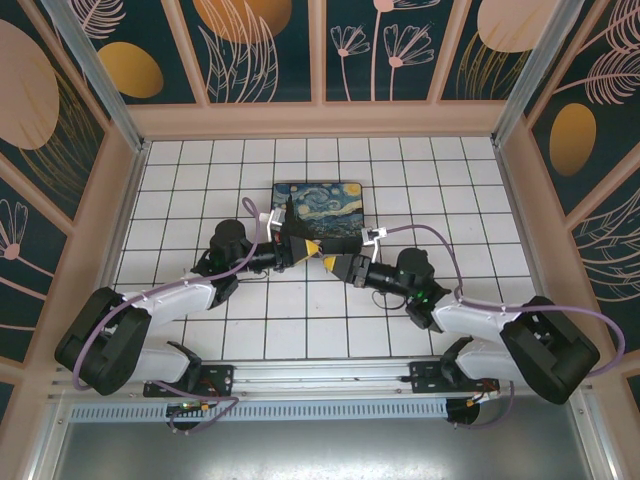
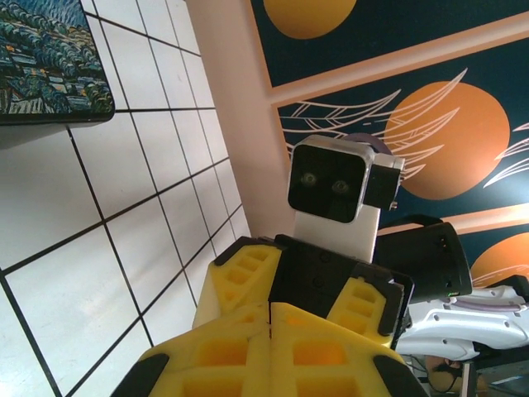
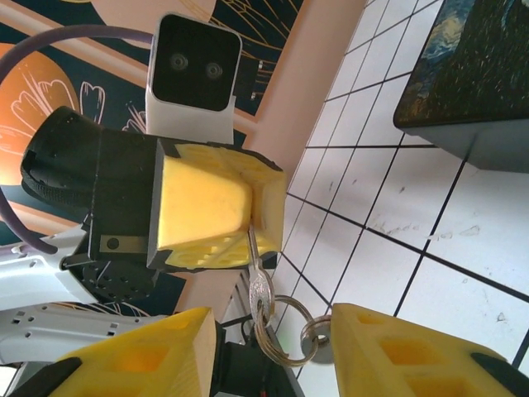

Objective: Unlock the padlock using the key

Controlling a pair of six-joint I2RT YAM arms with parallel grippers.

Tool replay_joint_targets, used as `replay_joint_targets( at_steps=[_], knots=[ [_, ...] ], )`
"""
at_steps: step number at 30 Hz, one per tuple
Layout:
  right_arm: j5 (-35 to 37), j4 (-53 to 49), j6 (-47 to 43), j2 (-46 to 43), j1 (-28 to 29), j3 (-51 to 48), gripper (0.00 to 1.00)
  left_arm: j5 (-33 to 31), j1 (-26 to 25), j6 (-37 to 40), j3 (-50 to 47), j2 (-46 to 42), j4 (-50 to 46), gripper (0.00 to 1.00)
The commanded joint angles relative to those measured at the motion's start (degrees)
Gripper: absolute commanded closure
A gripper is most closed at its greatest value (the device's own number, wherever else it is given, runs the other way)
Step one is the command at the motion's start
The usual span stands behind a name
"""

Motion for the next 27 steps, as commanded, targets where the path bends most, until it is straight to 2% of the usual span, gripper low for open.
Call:
replay_joint_targets(
  at_steps=[1, 15, 27],
  knots=[
    [1.5, 5.1, 0.6, 1.2, 0.8, 1.6, 0.61, -0.3, -0.2, -0.6, -0.6, -1.4, 3.1, 1.00],
    [1.1, 10.3, 2.6, 4.1, 1.6, 1.9, 0.71, -0.4, -0.3, -0.8, -1.5, -2.2, 3.7, 1.00],
    [0.8, 10.0, 2.2, 4.5, 1.8, 2.5, 0.81, -0.2, -0.3, -1.3, -1.8, -2.0, 4.7, 1.00]
  ],
)
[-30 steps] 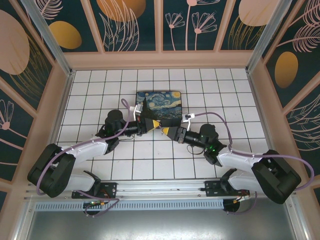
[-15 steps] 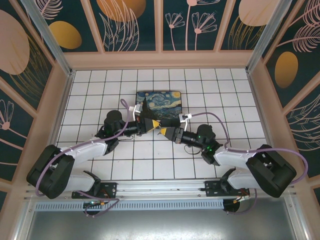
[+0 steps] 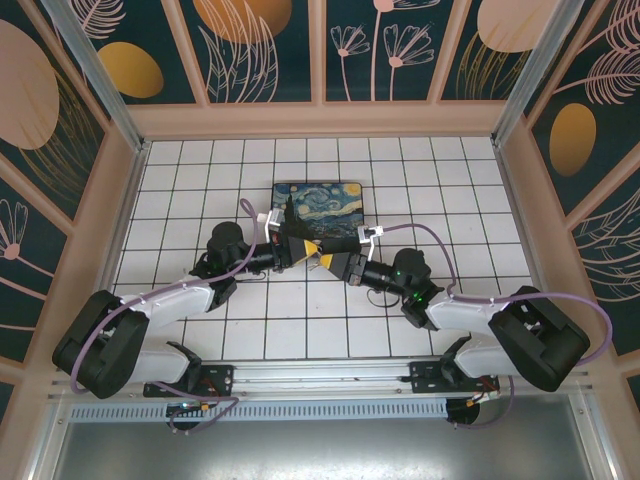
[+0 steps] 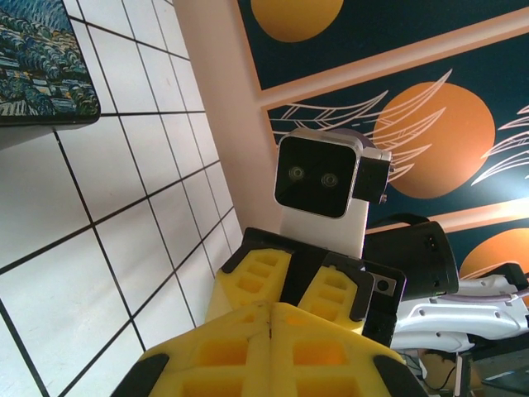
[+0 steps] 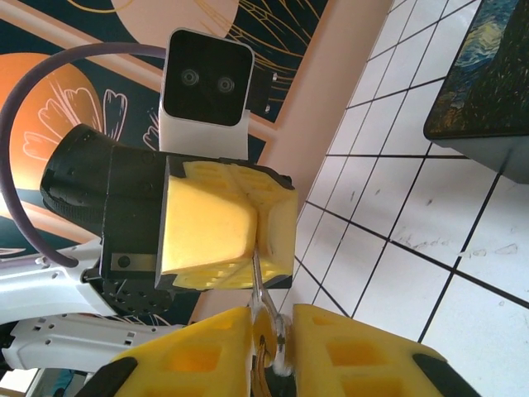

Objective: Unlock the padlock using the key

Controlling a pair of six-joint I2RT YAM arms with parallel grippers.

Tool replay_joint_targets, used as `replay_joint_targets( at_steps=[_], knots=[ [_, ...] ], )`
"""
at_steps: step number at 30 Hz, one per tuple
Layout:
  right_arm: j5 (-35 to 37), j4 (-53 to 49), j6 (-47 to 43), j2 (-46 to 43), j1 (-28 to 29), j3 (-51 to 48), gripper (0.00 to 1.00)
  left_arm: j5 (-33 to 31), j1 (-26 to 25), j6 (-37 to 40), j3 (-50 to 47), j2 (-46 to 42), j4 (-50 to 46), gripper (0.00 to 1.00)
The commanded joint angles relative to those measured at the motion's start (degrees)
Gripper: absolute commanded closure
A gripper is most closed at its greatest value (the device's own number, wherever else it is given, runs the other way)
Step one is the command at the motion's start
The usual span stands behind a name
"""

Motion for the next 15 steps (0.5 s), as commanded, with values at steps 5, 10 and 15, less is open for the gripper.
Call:
replay_joint_targets(
  at_steps=[5, 10, 15],
  knots=[
    [-0.2, 2.8, -0.2, 0.5, 0.7, 2.0, 0.84, 0.0, -0.3, -0.6, -1.0, -0.9, 2.8, 1.00],
    [0.3, -7.6, -3.2, -1.0, 0.4, 2.9, 0.52, -0.3, -0.3, -0.4, -0.5, -1.4, 2.1, 1.00],
    [0.5, -11.2, -4.9, -7.7, -3.8, -0.8, 0.45, -0.1, -0.3, 1.2, 0.7, -1.9, -1.0, 1.00]
  ],
)
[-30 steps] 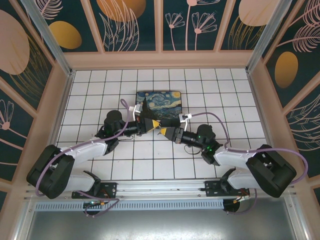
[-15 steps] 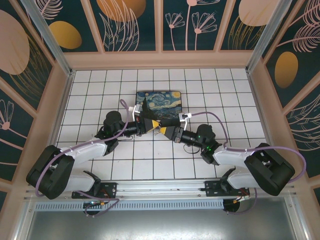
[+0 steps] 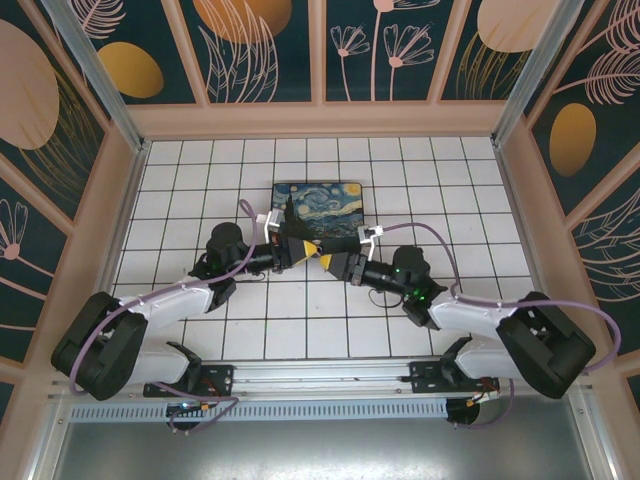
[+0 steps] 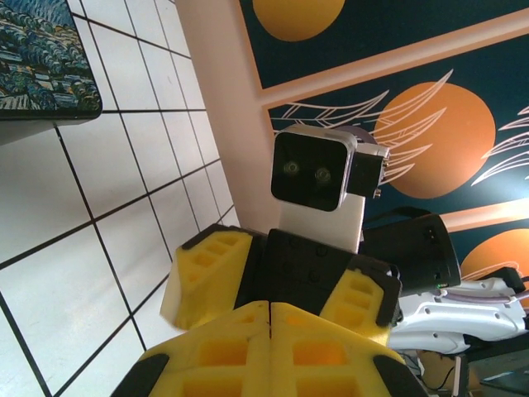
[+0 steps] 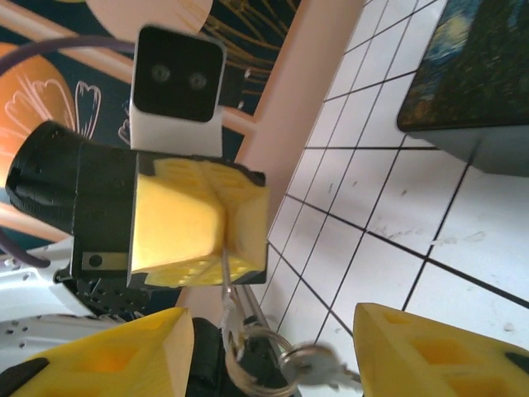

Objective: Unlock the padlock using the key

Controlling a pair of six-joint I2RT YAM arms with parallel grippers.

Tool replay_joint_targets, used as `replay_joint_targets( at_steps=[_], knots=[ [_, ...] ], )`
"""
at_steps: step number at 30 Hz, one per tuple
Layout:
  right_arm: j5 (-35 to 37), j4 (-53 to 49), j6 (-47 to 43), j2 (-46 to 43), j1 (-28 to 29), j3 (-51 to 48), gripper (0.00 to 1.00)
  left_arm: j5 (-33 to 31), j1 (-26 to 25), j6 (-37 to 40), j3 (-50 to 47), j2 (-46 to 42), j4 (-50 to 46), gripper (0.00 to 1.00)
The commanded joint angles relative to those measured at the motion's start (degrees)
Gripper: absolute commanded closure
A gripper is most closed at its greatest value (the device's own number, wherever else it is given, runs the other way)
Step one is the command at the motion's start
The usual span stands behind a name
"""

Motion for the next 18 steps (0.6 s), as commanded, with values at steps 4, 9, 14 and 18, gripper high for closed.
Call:
replay_joint_targets(
  at_steps=[4, 9, 14, 18],
  knots=[
    [-1.2, -4.9, -4.5, -5.7, -2.8, 0.9, 0.44, -0.1, -0.2, 1.1, 0.9, -0.8, 0.2, 1.00],
    [-2.6, -3.9, -5.1, -2.8, -2.1, 3.8, 0.49, 0.2, -0.2, 0.0, 0.5, -0.4, 2.1, 1.00],
    [-3.2, 0.1, -4.0, 1.0, -0.6, 4.7, 0.55, 0.2, -0.3, 0.2, 0.8, -0.8, 1.6, 1.00],
    [-4.1, 1.2, -3.7, 2.1, 0.2, 5.1, 0.65, 0.1, -0.3, 0.1, 0.6, -1.1, 1.4, 1.00]
  ],
)
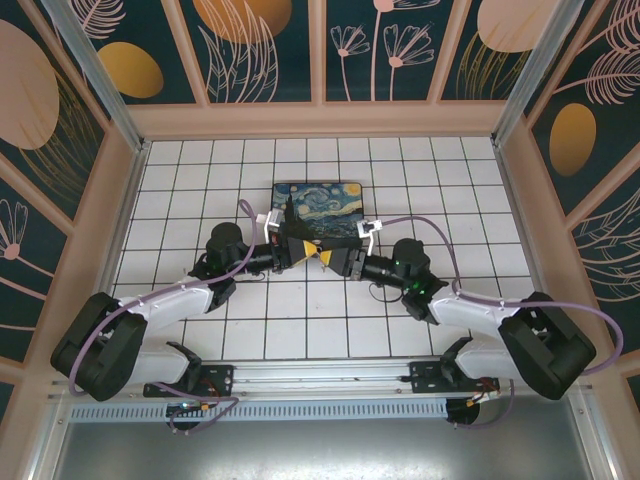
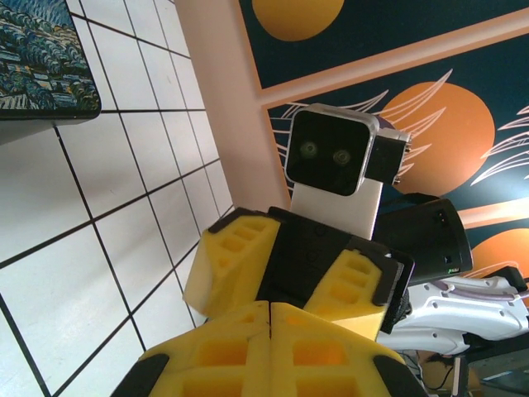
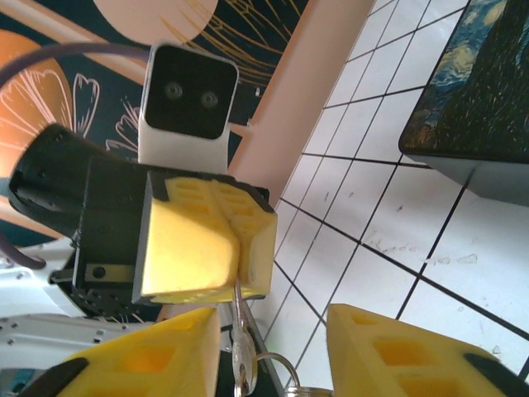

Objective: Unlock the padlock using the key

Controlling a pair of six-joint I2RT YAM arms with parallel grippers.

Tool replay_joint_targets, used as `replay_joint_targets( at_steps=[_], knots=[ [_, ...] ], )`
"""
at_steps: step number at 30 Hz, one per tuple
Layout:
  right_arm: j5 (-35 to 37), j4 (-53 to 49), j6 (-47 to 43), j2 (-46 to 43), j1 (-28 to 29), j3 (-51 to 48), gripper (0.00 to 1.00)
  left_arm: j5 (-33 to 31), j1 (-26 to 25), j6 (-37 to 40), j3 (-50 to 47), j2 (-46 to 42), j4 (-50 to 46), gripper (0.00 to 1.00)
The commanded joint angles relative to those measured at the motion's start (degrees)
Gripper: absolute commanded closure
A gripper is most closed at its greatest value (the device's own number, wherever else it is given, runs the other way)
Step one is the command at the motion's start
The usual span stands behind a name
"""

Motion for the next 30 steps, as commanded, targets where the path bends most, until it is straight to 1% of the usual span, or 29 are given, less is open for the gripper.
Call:
replay_joint_targets(
  at_steps=[1, 6, 9, 15, 22, 30],
  knots=[
    [-1.4, 3.5, 0.1, 0.5, 0.9, 1.7, 0.66, 0.0, -0.3, 0.0, 0.5, -1.3, 1.5, 1.00],
    [-0.3, 3.2, 0.8, -1.6, 1.1, 0.2, 0.67, -0.7, -0.2, 0.9, 0.0, -2.9, 0.0, 1.00],
    [0.0, 2.7, 0.6, -2.6, 1.2, -0.1, 0.74, -0.7, -0.3, 0.6, -0.1, -2.8, 0.4, 1.00],
    [-0.1, 4.9, 1.0, -1.2, 1.7, 0.0, 0.75, -0.5, -0.2, -0.5, -1.5, -3.0, 2.4, 1.00],
    [-0.8, 5.7, 1.2, -0.1, 2.0, 0.4, 0.84, -1.0, -0.2, -0.5, -1.6, -3.2, 2.3, 1.00],
    [-0.7, 6.2, 1.8, -0.7, 2.1, -0.7, 0.84, -1.1, -0.3, -0.5, -1.5, -3.2, 2.1, 1.00]
  ],
)
